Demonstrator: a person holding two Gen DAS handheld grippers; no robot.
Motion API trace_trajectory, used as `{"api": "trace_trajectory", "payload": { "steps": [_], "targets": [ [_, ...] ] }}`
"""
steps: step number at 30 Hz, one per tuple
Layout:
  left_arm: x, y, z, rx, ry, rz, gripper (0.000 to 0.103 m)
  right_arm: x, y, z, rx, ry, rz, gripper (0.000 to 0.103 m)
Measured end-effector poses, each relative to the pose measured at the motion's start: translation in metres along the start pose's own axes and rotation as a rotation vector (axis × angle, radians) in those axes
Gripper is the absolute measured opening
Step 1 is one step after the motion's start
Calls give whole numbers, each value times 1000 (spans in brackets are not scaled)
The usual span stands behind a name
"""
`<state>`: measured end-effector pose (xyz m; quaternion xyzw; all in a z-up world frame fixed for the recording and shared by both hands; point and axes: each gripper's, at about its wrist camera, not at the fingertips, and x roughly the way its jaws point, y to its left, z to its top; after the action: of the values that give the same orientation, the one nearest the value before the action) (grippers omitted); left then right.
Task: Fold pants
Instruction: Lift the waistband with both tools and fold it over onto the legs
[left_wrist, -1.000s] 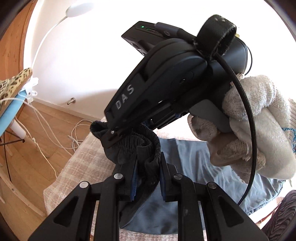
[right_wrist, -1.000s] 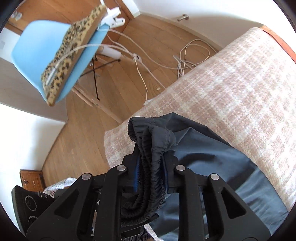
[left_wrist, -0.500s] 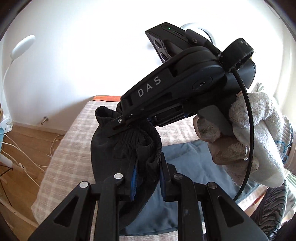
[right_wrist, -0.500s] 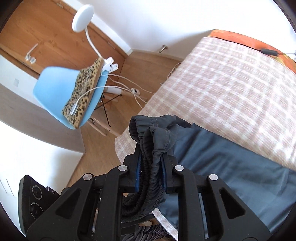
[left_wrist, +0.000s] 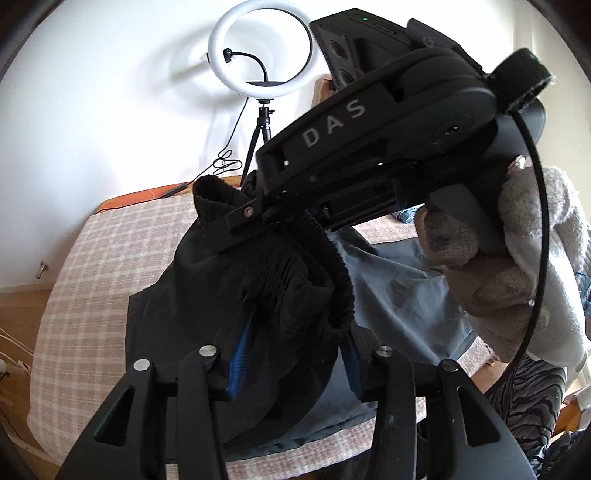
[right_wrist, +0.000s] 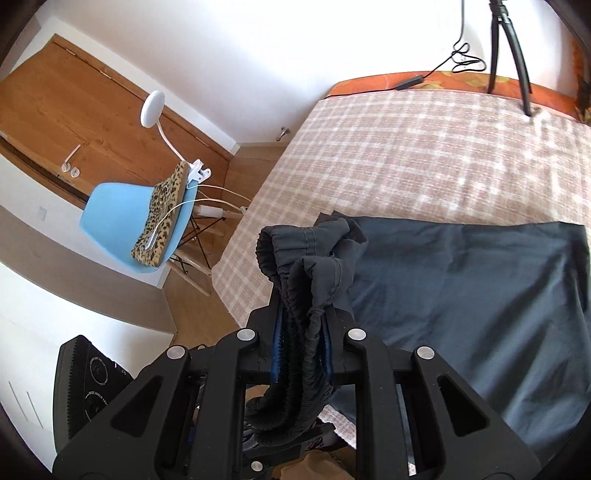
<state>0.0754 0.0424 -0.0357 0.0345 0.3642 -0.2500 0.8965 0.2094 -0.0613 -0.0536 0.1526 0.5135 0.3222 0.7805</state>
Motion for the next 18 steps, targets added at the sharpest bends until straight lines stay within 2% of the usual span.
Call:
{"api": "trace_trajectory", "payload": {
  "steps": [4, 14, 18],
  "targets": [
    [13, -29, 5, 19, 5, -31, 53, -37, -30, -17, 47, -41, -5, 18],
    [35, -106, 15, 93, 62, -170, 53, -119, -131, -70, 199, -135, -56, 17],
    [54, -114, 9, 123, 99, -191, 53, -144, -175, -94, 238, -156, -96, 17]
  ]
}}
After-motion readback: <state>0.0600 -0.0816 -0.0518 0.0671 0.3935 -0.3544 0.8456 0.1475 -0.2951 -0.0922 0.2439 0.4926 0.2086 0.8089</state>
